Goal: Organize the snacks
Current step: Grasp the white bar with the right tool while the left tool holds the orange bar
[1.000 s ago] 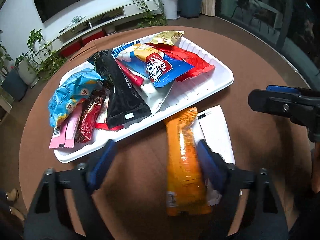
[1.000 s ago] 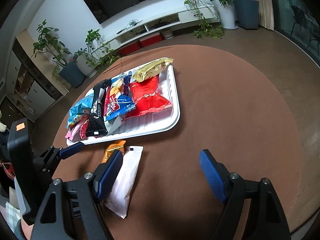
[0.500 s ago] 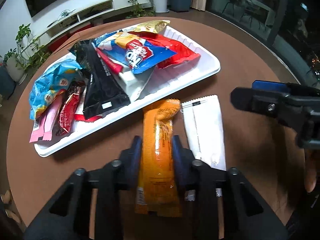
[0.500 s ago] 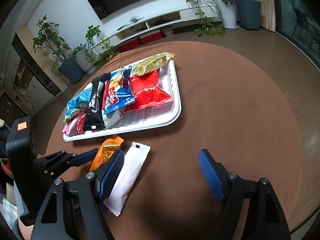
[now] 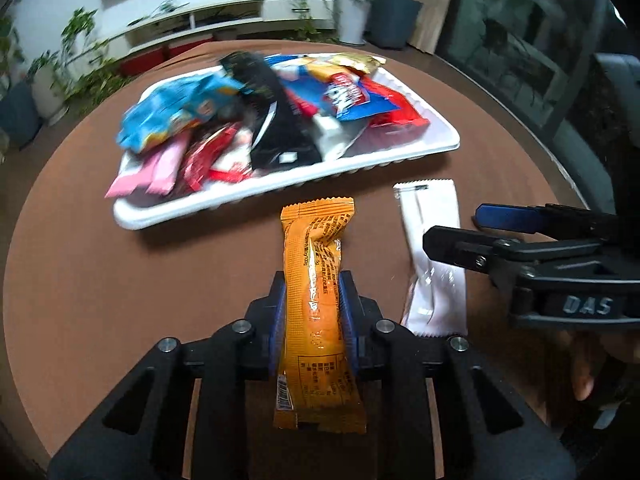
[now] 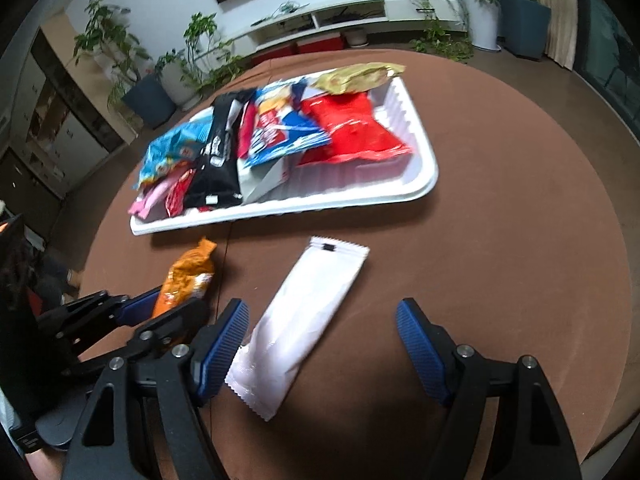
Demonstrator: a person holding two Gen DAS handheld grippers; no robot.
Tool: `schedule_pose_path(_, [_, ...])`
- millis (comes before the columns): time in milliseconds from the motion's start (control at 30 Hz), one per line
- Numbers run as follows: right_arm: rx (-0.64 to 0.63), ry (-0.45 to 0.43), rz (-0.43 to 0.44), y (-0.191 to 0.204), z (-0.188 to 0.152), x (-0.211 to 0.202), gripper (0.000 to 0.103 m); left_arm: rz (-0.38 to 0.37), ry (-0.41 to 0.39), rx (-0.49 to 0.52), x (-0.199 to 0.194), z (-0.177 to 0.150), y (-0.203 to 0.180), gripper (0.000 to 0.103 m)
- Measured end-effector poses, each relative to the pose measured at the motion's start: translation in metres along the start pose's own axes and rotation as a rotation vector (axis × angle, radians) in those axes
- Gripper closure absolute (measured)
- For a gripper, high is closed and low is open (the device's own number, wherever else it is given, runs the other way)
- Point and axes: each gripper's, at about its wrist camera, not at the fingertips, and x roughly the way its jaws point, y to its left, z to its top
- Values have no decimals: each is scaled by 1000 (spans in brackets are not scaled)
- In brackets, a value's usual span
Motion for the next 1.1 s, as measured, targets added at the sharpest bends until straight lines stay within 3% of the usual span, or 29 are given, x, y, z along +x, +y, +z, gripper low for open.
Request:
schedule_pose_path(333, [-104, 3, -205, 34, -3, 17, 22, -11, -44, -69, -21, -17, 18, 80])
schedule_pose_path(433, [-132, -4, -215, 39, -4, 18, 24, -9, -51, -80, -24, -19, 18, 80])
schedule_pose_path(700, [-186, 24, -177, 44, -10, 11, 42, -4, -59, -94, -29, -23, 15, 80])
schedule_pose_path(867, [-190, 32, -164, 36, -17, 2, 70, -8, -62, -87, -31, -23, 8, 80])
schedule_pose_path(1100, [-175, 36, -137, 30, -21, -5, 78, -20, -59, -77, -33, -26, 1, 80])
